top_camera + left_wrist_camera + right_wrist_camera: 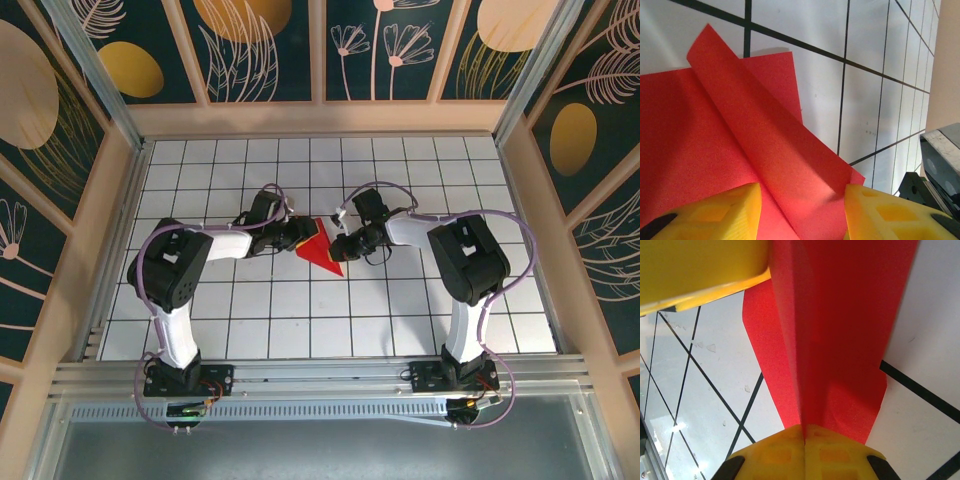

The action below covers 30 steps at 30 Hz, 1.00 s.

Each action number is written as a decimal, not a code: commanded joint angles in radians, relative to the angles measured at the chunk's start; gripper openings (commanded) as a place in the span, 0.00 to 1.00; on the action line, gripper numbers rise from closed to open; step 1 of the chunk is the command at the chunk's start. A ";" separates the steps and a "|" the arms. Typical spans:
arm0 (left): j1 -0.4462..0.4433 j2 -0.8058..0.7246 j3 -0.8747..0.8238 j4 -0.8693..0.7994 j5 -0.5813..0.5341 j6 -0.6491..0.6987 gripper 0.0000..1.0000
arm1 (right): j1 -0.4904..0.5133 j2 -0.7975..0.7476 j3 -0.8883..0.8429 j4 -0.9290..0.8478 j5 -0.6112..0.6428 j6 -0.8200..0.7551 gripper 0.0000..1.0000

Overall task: Fold a paper plane with a square sheet of paper (fold left side to right side)
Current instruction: Fourth fold the wing at the center of the table.

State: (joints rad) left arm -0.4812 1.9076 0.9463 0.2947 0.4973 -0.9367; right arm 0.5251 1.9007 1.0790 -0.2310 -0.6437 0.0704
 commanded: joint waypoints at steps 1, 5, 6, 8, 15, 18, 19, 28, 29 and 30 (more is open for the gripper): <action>-0.007 0.026 0.020 -0.011 0.008 0.006 0.47 | 0.000 0.014 0.001 0.005 -0.024 0.016 0.00; -0.007 0.038 0.042 -0.046 -0.010 0.021 0.47 | 0.000 0.016 -0.001 0.007 -0.025 0.017 0.00; -0.007 0.042 0.052 -0.055 -0.016 0.026 0.47 | -0.001 0.016 -0.001 0.007 -0.025 0.017 0.00; -0.007 0.046 0.054 -0.066 -0.026 0.029 0.47 | 0.000 0.017 0.000 0.005 -0.026 0.017 0.00; -0.007 0.057 0.059 -0.105 -0.050 0.046 0.47 | -0.001 0.017 0.004 0.004 -0.030 0.017 0.04; -0.007 0.063 0.062 -0.117 -0.057 0.051 0.47 | 0.000 0.016 0.005 0.003 -0.031 0.016 0.06; -0.007 0.064 0.062 -0.117 -0.058 0.050 0.47 | 0.000 0.015 0.007 0.002 -0.031 0.017 0.07; -0.007 0.072 0.066 -0.124 -0.057 0.056 0.47 | -0.001 0.006 0.012 0.000 -0.030 0.022 0.14; -0.007 0.074 0.067 -0.126 -0.057 0.056 0.47 | -0.002 0.007 0.013 -0.002 -0.030 0.022 0.14; -0.007 0.073 0.067 -0.127 -0.057 0.057 0.47 | -0.002 0.005 0.013 -0.002 -0.032 0.019 0.15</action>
State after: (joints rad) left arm -0.4847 1.9442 1.0023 0.2195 0.4606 -0.9016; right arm 0.5251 1.9011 1.0790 -0.2276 -0.6563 0.0860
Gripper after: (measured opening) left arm 0.467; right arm 0.146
